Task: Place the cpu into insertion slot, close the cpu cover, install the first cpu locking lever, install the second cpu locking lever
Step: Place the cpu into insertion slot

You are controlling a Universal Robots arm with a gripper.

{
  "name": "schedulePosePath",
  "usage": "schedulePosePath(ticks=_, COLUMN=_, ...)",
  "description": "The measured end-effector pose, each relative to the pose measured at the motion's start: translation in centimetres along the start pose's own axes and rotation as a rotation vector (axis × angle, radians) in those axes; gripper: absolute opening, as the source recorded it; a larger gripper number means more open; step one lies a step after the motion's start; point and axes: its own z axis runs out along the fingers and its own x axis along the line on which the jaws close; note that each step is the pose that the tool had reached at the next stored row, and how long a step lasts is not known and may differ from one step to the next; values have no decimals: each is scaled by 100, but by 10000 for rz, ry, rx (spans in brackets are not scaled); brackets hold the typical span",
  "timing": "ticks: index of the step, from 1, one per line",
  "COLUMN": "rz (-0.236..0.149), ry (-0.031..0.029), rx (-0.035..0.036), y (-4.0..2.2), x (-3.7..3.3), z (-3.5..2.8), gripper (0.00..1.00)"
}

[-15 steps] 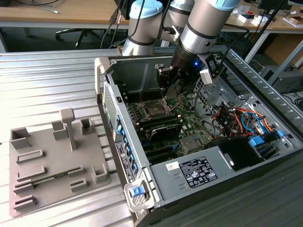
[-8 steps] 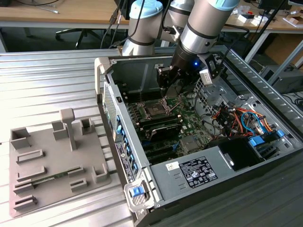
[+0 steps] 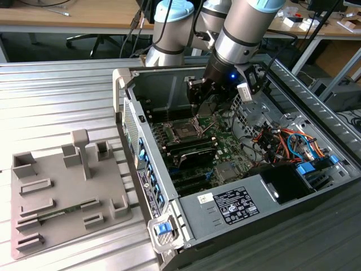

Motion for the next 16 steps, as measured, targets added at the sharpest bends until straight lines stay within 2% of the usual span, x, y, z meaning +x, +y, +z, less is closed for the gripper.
schedulePosePath(ticks=16, rz=604, ry=-56, rx=22, y=0, x=0, z=0, gripper=54)
